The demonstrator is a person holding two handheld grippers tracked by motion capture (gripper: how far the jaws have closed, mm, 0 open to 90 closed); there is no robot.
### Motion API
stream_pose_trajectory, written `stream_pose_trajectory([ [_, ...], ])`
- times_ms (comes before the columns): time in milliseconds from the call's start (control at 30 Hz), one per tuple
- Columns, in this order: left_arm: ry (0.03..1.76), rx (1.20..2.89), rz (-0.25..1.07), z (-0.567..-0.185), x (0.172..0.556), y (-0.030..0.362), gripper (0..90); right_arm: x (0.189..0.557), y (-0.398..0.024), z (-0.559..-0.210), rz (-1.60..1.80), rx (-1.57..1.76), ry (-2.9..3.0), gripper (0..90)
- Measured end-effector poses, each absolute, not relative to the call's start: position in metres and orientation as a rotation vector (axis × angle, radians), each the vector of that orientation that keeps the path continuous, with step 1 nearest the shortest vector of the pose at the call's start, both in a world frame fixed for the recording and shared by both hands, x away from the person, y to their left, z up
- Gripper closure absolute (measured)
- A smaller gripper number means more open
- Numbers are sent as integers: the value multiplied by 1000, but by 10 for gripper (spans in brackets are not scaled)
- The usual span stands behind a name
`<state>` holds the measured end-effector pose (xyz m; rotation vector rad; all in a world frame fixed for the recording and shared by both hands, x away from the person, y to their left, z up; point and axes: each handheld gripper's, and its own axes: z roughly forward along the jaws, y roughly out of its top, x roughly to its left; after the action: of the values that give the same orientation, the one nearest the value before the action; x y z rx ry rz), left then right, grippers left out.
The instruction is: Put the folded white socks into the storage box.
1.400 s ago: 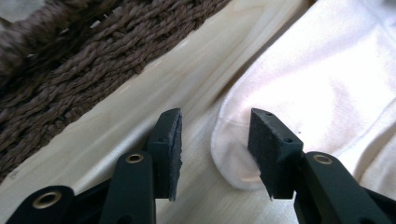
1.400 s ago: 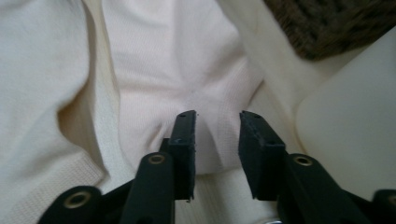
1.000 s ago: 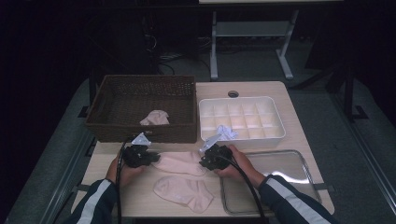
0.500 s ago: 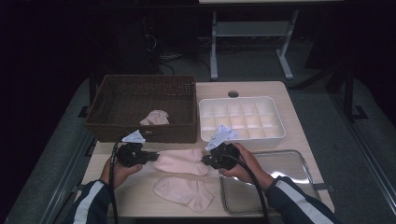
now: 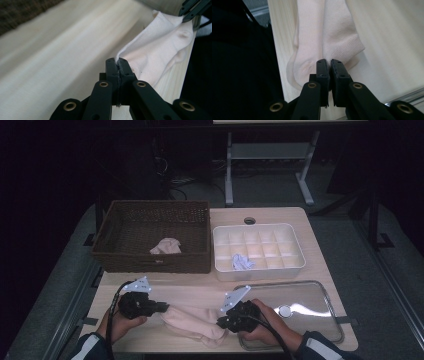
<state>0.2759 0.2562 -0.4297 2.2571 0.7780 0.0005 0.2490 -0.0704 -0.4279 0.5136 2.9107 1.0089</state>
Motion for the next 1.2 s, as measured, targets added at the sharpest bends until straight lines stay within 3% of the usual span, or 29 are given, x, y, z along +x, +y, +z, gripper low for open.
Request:
stream_pose_trajectory([
  [167,803,2330,-24,-449,280,249,880,246,-65,-448,934,530,2952,849],
  [367,827,2322,-6,-454,284,251,841,245,-62,-449,903,515,2927,846],
  [733,840,2305,73,-456,297,242,832,283,-67,-451,836,572,2758,839],
  [833,841,2305,88,-456,297,242,821,291,-71,-450,882,563,2746,786],
  [1200,862,2290,104,-455,296,243,729,264,-66,-430,1035,407,2767,734],
])
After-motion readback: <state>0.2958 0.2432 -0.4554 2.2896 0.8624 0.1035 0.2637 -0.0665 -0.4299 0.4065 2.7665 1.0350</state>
